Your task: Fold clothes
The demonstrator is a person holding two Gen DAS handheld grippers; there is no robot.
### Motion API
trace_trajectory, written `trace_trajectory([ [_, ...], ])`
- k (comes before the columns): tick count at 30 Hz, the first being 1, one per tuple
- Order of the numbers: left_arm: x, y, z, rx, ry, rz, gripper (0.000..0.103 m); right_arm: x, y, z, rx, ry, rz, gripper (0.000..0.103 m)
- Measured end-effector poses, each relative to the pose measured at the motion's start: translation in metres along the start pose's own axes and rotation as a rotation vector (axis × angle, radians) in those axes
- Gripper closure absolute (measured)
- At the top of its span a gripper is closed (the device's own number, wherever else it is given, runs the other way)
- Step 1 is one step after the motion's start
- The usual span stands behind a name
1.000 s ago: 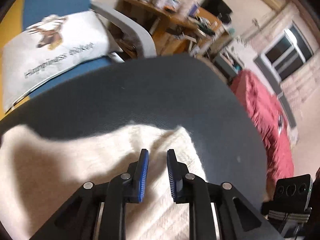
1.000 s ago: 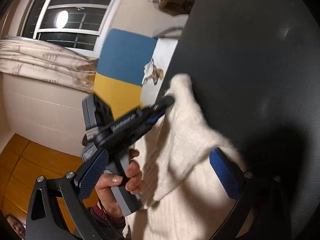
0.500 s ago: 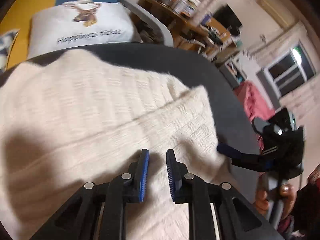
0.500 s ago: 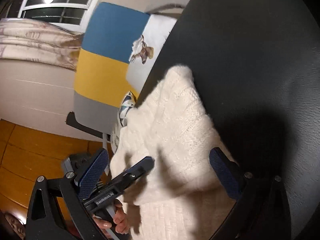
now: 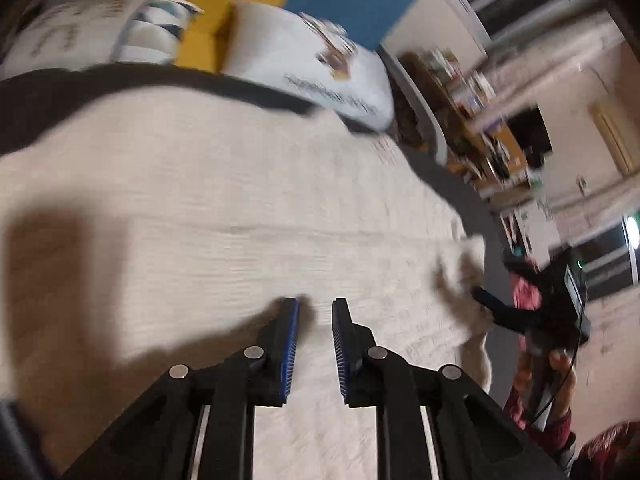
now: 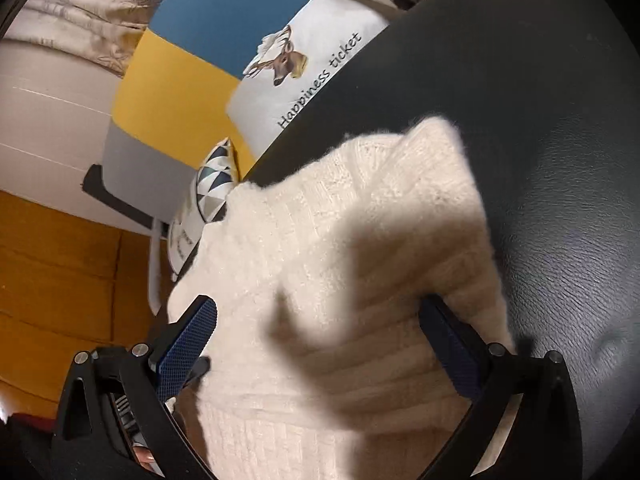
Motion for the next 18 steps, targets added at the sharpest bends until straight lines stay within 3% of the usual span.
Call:
trace_trajectory([
  [2,0.0,0.028,-0.006,-0.015,-0.06,-0.052,0.084,0.0,0.014,0.032,0.032,0.132,-0.012,0.0],
  [4,0.004,0.053,-0.023,-0.058,-0.186,-0.103,0.082,-0.001,0.034,0.092,0.149,0.429,-0.014,0.0],
  [5,0.009,0.061,-0.031,-0.094,-0.239,-0.12,0.081,0.005,0.039,0.113,0.181,0.516,0.0,0.0],
  [7,0.023,0.058,-0.032,-0.155,-0.285,-0.096,0.08,0.017,0.048,0.155,0.241,0.684,0.031,0.0],
  [9,0.046,0.047,-0.023,-0.211,-0.305,-0.018,0.08,0.034,0.025,0.156,0.253,0.659,0.144,0.0],
  [11,0.07,0.046,-0.015,-0.256,-0.347,0.012,0.083,0.057,-0.012,0.119,0.432,0.623,0.285,0.0],
  [12,0.08,0.047,-0.011,-0.271,-0.367,0.022,0.083,0.069,-0.02,0.103,0.469,0.604,0.353,0.0],
  [14,0.078,0.068,-0.018,-0.219,-0.372,-0.022,0.082,0.08,-0.013,0.098,0.419,0.578,0.378,0.0],
  [18,0.046,0.116,-0.026,-0.166,-0.283,-0.16,0.08,0.031,0.052,0.138,0.288,0.517,0.095,0.0],
])
Point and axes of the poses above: each gripper's, at about its wrist camera, not at the fingertips, and y roughly against the way its jaws point, z to its left, x to its underside, the point moved 5 cm from there along -y, roughly the way its jaws point, and after that the axes turned 6 degrees about y, right-handed, at the moved point
